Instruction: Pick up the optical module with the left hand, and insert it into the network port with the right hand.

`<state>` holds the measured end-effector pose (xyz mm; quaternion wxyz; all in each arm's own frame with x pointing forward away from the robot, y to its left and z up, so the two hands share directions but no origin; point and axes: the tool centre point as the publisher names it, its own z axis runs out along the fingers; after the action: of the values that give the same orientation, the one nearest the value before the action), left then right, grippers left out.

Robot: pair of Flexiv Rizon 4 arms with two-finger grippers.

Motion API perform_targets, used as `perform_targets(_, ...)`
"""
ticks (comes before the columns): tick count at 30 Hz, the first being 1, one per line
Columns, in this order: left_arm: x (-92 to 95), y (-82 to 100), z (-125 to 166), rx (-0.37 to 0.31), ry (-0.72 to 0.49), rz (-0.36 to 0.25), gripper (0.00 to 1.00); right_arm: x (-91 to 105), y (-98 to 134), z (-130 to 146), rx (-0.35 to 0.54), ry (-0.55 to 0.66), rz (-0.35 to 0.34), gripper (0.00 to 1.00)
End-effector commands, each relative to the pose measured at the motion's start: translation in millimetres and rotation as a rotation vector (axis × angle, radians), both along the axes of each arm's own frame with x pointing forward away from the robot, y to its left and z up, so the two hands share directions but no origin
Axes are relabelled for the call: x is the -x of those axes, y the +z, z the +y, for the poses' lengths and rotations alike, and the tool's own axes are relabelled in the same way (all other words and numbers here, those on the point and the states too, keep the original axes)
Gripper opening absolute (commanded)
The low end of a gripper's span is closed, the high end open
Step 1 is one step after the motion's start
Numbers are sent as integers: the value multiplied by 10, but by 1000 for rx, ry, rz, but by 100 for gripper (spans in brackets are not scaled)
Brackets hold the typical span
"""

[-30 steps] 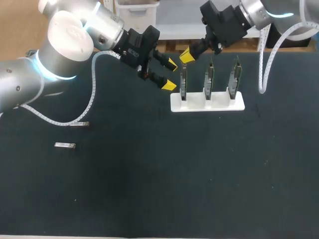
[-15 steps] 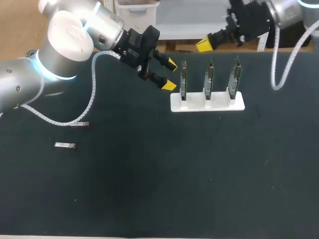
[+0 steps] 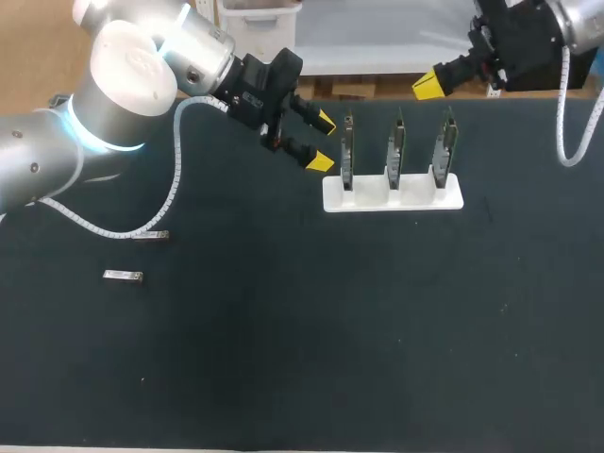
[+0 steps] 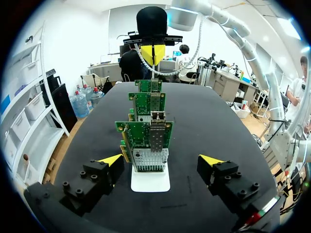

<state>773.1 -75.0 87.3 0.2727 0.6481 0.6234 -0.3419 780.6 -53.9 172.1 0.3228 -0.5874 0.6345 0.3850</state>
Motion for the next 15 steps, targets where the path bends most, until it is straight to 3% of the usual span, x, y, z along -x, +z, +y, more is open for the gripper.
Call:
perform_targets(1, -24, 2, -4, -3, -4, 3, 100, 24, -33, -37, -8, 7, 10, 0)
perform_targets(15, -24, 2, -4, -3, -4, 3, 100, 36, -140, -52, 22, 55, 27, 0)
